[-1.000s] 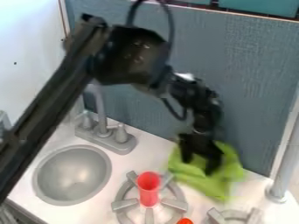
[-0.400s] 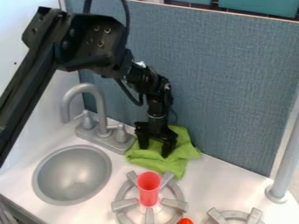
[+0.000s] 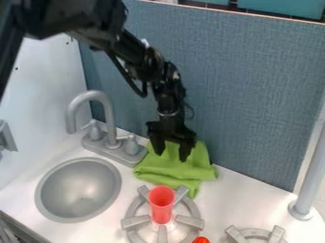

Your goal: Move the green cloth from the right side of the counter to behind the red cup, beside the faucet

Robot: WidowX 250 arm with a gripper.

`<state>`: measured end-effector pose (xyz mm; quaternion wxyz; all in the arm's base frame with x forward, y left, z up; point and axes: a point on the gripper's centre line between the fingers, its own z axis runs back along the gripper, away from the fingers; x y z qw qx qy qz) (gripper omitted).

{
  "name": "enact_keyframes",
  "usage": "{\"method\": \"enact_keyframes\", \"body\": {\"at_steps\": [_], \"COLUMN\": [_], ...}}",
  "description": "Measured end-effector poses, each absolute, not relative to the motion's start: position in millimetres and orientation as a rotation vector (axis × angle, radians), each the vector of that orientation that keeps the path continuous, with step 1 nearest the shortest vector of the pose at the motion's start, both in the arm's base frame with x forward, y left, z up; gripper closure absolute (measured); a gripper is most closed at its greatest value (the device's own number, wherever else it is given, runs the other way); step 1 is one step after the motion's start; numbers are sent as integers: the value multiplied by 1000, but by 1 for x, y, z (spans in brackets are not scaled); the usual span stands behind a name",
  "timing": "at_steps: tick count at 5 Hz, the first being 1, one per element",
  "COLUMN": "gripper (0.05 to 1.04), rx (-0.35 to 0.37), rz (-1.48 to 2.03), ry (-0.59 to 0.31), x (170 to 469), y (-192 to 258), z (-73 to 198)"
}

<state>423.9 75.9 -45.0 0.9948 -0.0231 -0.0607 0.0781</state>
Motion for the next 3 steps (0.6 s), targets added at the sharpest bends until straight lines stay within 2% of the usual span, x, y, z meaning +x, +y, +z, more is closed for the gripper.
{"method": "enact_keyframes", "body": {"at_steps": [1,2,3], "gripper": [83,83,83], "rx": [-32,-43,-11], "rz": [159,147,59], "ry": [-107,-22,16], "x": [406,372,334], "y": [73,54,23], "z": [-24,4,18]}}
